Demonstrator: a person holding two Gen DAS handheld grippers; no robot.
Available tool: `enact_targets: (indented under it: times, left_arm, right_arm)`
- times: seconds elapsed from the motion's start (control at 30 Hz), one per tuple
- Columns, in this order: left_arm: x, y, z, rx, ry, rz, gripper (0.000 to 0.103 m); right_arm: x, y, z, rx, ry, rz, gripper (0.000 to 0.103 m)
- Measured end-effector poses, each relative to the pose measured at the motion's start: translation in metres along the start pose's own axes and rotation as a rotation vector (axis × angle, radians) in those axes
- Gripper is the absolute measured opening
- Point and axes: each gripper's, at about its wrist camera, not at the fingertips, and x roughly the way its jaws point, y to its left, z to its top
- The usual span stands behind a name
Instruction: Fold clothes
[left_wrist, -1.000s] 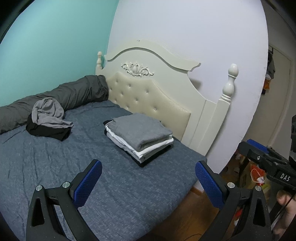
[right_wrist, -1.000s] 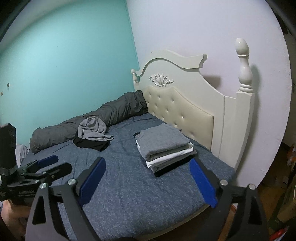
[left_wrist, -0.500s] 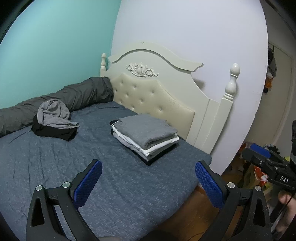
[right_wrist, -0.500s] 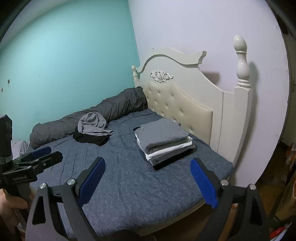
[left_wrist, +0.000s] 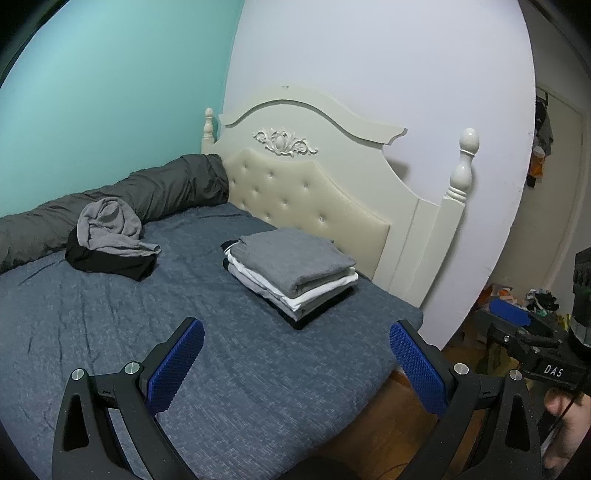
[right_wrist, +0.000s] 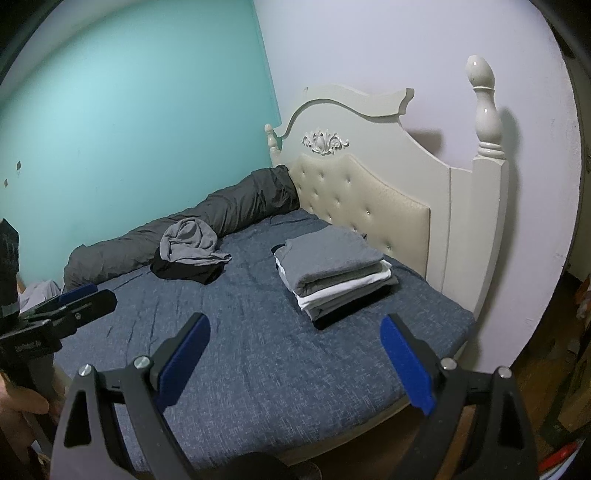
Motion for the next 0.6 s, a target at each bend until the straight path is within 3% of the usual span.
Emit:
enact_targets:
  times: [0.6]
  left_arm:
    - [0.0053, 0.0013, -0.0019, -0.012, 0.023, -0.009, 0.103]
  right_arm:
    - [-0.0029, 0.0001, -0.0047, 0.004, 0.005, -0.009, 0.094]
